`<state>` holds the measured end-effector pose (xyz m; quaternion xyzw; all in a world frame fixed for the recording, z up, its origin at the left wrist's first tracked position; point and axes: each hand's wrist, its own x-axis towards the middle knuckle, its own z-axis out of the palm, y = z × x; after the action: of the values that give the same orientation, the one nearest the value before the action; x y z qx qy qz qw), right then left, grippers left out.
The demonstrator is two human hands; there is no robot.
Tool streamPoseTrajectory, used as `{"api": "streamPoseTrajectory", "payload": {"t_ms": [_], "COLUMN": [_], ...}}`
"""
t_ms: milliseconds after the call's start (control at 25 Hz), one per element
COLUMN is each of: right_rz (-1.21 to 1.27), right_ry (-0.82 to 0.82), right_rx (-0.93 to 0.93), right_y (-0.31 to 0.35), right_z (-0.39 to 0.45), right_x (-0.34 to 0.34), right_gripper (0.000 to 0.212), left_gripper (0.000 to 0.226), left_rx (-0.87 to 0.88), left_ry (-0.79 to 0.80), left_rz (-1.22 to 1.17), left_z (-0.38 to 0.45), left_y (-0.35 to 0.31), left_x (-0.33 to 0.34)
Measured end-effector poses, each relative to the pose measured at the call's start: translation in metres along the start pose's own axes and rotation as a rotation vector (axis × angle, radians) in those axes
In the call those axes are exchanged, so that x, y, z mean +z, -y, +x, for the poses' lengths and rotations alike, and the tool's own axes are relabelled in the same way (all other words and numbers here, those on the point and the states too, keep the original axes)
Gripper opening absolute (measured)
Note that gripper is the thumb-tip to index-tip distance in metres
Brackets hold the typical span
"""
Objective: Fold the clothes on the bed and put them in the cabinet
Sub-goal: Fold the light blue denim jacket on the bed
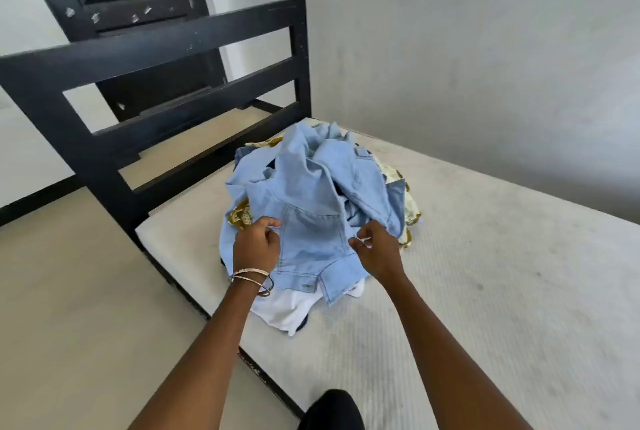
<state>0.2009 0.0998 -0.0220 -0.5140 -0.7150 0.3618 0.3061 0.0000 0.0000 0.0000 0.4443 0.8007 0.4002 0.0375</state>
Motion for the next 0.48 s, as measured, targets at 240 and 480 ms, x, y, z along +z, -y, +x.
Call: {"api": "streamPoseTrajectory", "payload": {"t_ms": [240,480], "right_rz": [-0.118,0.303], "right_ry": [0.181,-0.056], "right_rx": [0.04,-0.169], "right_y": [0.006,0.072], "right_z": [0.053,0.041], "right_x": [0.065,0.013], "right_gripper": [0.018,0.021], "left_gripper": [0.024,0.082], "left_rx": [-0.084,0.104], "left_ry": [-0.076,0.032], "left_rz": [0.01,0.03], "left_z": [0.037,0.016], "left_y": [0.04,0.037], "left_x": [0.006,0.02]}}
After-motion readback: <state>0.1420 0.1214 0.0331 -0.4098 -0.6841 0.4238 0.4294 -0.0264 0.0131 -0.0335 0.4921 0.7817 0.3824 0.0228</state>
